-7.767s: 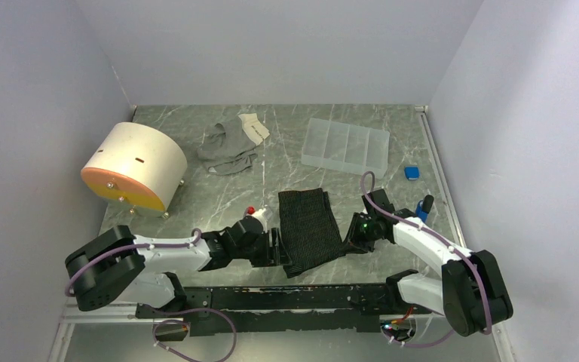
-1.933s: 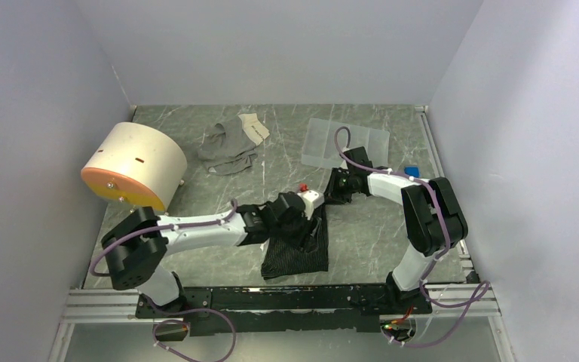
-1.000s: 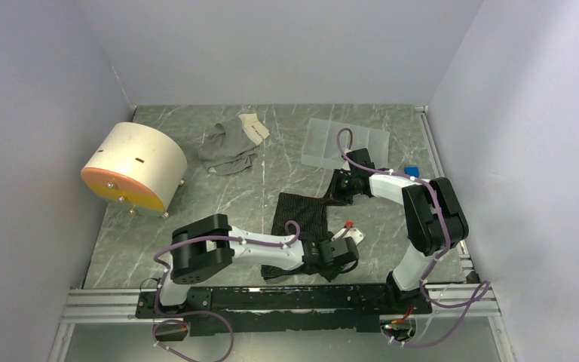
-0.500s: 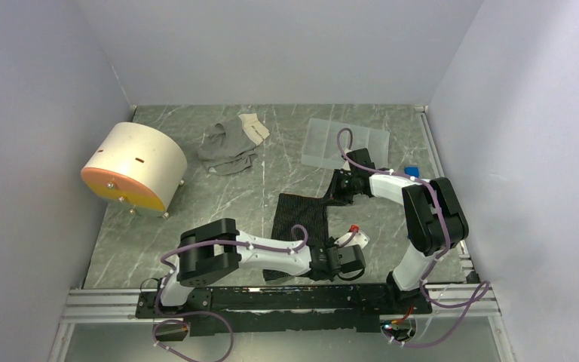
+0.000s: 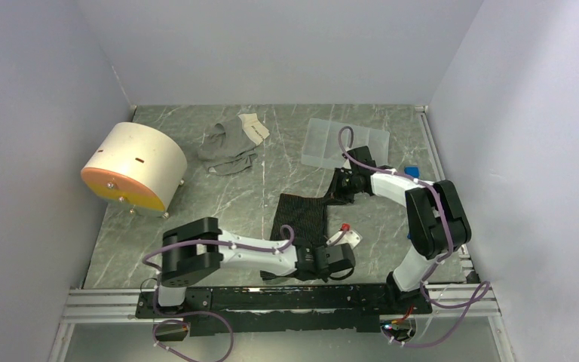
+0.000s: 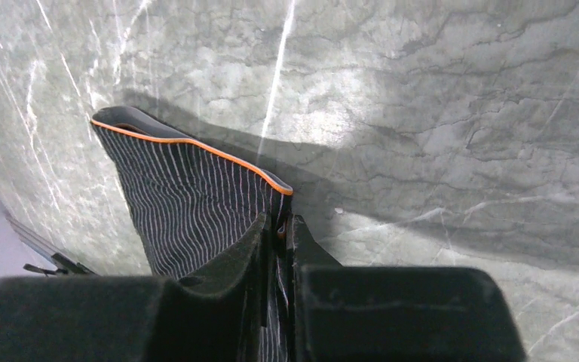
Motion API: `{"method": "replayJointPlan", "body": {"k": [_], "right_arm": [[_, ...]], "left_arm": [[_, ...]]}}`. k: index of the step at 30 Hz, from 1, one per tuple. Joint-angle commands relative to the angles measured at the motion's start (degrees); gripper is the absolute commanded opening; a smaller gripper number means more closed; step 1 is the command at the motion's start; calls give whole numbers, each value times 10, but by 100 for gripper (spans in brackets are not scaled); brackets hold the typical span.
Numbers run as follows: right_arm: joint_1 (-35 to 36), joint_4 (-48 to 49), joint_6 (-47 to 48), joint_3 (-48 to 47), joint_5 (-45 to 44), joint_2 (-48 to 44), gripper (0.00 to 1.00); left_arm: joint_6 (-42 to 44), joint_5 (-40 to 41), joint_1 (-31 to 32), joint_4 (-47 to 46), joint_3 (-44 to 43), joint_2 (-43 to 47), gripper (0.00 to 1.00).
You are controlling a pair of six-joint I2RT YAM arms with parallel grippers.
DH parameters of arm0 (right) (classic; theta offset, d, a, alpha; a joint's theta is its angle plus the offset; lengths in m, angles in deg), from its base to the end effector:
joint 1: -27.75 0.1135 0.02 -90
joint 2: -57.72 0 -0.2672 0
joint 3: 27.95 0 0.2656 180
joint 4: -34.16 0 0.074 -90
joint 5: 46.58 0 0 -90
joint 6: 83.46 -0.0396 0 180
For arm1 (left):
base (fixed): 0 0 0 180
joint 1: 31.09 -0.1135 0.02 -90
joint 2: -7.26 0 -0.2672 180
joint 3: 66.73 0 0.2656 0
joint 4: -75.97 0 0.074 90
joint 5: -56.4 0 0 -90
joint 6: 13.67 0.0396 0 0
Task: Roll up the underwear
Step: Fold the underwear at the center of the board.
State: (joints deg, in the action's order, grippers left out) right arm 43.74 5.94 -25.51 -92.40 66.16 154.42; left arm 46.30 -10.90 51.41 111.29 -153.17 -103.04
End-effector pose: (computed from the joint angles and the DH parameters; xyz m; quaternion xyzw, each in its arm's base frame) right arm 0.3133 0.1057 0.1410 0.0827 0.9457 0.2758 0.1506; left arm 0.0690 -0.4067 0.1617 0.3709 0.8709 -0.1113 0.3025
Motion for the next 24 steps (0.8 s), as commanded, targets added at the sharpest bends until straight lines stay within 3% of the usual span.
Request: {"method": "replayJointPlan", "body": {"k": [1,11,19,24], "right_arm": [[8,-25,-7,-38,-27,-30,7],[53,-55,-48,-74,-87,-42,5],[124,-94,-79,-132,-176,-18,4],[148,-101,-90,-160,-187,5,4]], "left_arm": [[-37,-46,-17,-75,47,84,5],[-96,-128,-69,-196,191,199,5],[-152,-154,-109,-287,314,286,5],[-188,-155,-124,-322,386,349,5]]}}
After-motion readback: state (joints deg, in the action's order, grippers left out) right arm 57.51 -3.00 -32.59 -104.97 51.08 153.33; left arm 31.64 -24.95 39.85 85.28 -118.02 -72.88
